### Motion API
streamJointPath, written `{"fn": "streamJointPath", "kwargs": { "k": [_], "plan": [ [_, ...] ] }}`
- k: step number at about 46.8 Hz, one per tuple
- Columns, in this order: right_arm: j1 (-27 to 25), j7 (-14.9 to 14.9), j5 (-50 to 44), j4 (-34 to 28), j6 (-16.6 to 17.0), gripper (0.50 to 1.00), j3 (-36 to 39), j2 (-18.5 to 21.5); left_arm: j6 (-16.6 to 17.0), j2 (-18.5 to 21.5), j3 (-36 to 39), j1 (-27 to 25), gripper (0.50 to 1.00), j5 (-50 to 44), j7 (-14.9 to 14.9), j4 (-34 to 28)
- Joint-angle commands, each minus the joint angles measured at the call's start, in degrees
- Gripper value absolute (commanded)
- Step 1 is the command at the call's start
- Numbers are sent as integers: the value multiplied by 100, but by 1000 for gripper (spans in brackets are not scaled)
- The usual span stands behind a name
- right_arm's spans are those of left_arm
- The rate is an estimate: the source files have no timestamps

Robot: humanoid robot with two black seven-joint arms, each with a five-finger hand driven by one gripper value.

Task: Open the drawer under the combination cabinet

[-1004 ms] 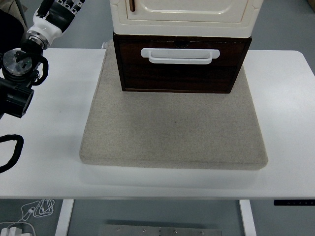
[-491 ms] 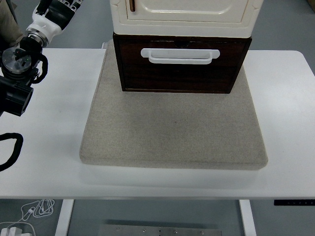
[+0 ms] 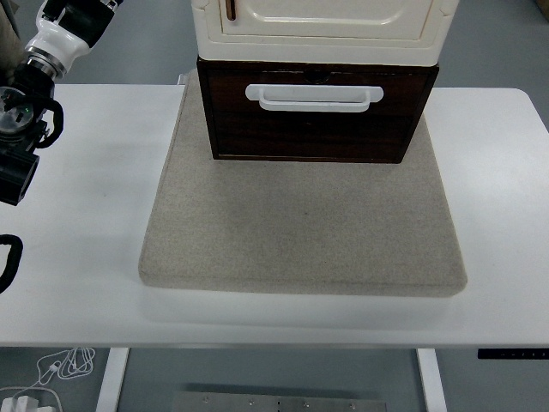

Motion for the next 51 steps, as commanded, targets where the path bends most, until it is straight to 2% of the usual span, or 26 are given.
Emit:
{"fn": "streamJointPath", "kwargs": {
  "k": [1, 13, 24, 30, 37, 51],
  "plan": [
    [0, 1, -1, 0, 0, 928, 0, 0, -79, 80, 103, 55, 1000, 28, 15, -9],
    [0, 1, -1, 0, 0, 928, 0, 0, -79, 616, 393, 126, 1000, 45, 59, -123],
    [0, 1, -1, 0, 0, 928, 0, 0, -79, 924, 718, 108, 1000, 238, 59, -448],
    [0, 1, -1, 0, 0, 928, 0, 0, -79, 1117, 710, 108, 1000, 590, 50, -843],
    [0, 1, -1, 0, 0, 928, 0, 0, -79, 1547, 718, 135, 1000, 836, 50, -1450],
    [0, 1, -1, 0, 0, 928, 0, 0, -79, 2022, 710, 433, 1000, 1636, 59, -2267]
  ]
}}
